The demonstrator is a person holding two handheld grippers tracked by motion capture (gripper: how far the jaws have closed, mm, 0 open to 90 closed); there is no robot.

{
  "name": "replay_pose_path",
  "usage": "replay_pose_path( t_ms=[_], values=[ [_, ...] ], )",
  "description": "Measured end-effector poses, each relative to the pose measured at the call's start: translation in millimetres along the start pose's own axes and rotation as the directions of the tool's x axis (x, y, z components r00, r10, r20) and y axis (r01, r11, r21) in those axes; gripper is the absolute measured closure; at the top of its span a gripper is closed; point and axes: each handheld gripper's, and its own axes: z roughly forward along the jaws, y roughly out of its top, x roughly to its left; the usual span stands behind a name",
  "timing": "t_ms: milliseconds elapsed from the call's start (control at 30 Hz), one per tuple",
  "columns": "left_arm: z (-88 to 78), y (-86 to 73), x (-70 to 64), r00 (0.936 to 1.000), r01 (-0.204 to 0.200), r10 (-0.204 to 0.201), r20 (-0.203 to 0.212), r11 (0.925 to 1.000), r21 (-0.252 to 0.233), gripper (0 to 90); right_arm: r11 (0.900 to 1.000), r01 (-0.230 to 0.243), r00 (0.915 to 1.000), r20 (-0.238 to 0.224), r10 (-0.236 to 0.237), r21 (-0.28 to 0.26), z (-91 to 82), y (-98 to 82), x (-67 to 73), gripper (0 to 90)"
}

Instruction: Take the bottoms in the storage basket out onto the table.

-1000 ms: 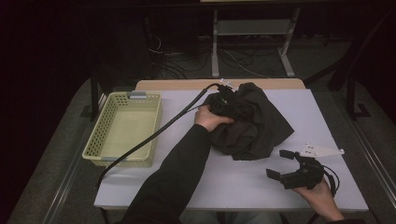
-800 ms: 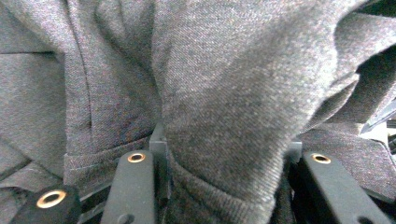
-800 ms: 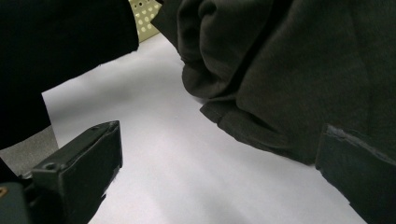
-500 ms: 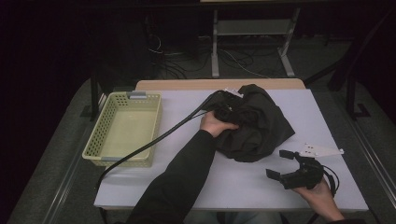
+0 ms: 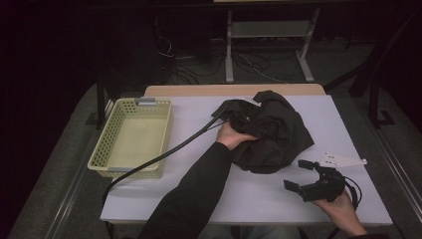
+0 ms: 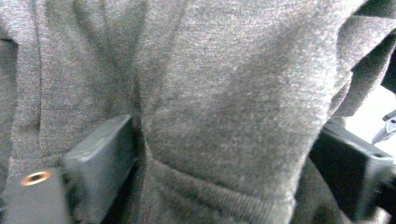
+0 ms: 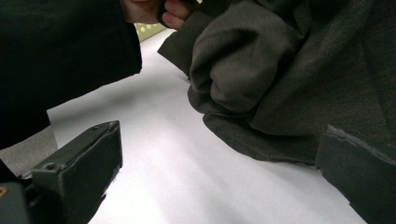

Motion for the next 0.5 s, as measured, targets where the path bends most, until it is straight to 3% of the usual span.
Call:
replay_pose_path(
  t_ms=[133, 267, 500],
  values=[
    [-3.1, 0.0, -2.9, 0.9999, -0.001, 0.001, -0.015, 0.9992, 0.039, 0.0, 1.0, 0.0, 1.0, 0.001, 0.0, 0.0, -0.1, 0.0, 0.1, 0.1],
    [-12.0, 0.0, -7.5, 0.9987, -0.026, 0.028, -0.044, 0.9981, 0.057, 0.0, 1.0, 0.0, 1.0, 0.002, 0.0, 0.001, 0.1, 0.0, 0.2, 0.1],
    [-34.4, -4.1, -9.6, 0.9974, -0.024, 0.025, -0.068, 0.9994, 0.024, 0.0, 1.0, 0.0, 1.0, 0.0, 0.0, -0.002, 0.1, -0.1, 0.4, 0.1]
  ],
)
